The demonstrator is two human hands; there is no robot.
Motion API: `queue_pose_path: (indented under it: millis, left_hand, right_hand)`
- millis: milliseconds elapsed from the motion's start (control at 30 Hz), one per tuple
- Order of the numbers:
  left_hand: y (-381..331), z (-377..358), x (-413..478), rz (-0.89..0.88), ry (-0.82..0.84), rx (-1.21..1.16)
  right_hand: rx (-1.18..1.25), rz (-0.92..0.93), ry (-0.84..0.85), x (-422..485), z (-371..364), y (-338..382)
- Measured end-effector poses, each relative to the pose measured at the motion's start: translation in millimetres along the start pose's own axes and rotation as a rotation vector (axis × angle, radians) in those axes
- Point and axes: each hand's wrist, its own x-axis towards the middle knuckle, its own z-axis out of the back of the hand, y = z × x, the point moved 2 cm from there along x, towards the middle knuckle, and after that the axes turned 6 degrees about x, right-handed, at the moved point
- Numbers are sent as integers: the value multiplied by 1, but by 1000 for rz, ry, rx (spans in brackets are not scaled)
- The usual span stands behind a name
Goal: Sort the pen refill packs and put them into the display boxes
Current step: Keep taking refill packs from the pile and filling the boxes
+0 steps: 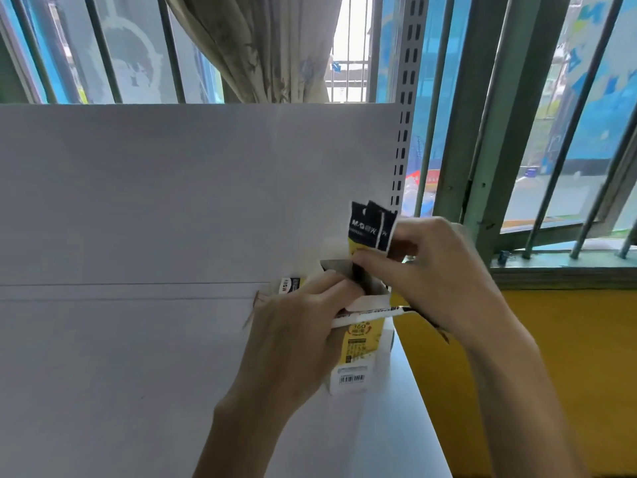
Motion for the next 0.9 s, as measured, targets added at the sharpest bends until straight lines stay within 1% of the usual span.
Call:
queue_pose_path:
  millis: [33, 67, 100, 167, 200, 233, 300, 333, 400, 533, 600, 633, 700, 733, 767, 800, 833, 900]
  left_hand:
    - [0, 0, -1, 6, 4, 11]
    - [0, -1, 0, 14, -3, 24]
    - [1, -2, -1, 21, -11, 31]
    - [4, -4, -3, 54, -13, 17]
    - [7, -4, -3, 77, -21, 7]
    - [9, -4, -3, 95, -32, -2]
    - [12, -4, -5, 110, -31, -18]
    - [13, -4, -6, 118, -22, -22]
    - [12, -3, -8, 127, -15, -17]
    - [8, -1, -10, 132, -16, -12]
    - [9, 1, -12, 135, -8, -18]
    - [9, 3, -13, 142, -12, -23]
    - [11, 5, -16, 162, -27, -41]
    - [11, 5, -18, 169, -43, -56]
    - [10, 3, -19, 170, -66, -65]
    - [7, 2, -19, 163, -90, -68]
    - [3, 0, -20, 149, -109, -65]
    - [-6, -3, -19, 120, -126, -45]
  right_hand:
    - [-17, -7, 69, 0, -4, -1]
    - [23, -11, 122, -1, -7, -4]
    - [165, -40, 131, -4, -8, -8]
    - [600, -190, 12, -19, -3, -19]
    - [726, -242, -42, -27, 0, -25]
    - [742, -265, -25, -36, 0, -29]
    - [662, -225, 133, -49, -10, -32]
    - [651, -196, 161, -51, -15, -32]
    - [693, -166, 117, -50, -20, -24]
    - [702, -2, 44, -49, -24, -3]
    - [790, -38, -63, -49, -15, -1]
    - [862, -72, -156, -49, -6, -2]
    - [966, -87, -431, -49, 18, -10]
    - [951, -62, -586, -48, 29, -13]
    - [874, -26, -711, -47, 38, -12]
    - [786, 15, -781, -45, 43, -8]
    - [721, 49, -812, -43, 45, -1]
    - [631, 106, -787, -40, 40, 12]
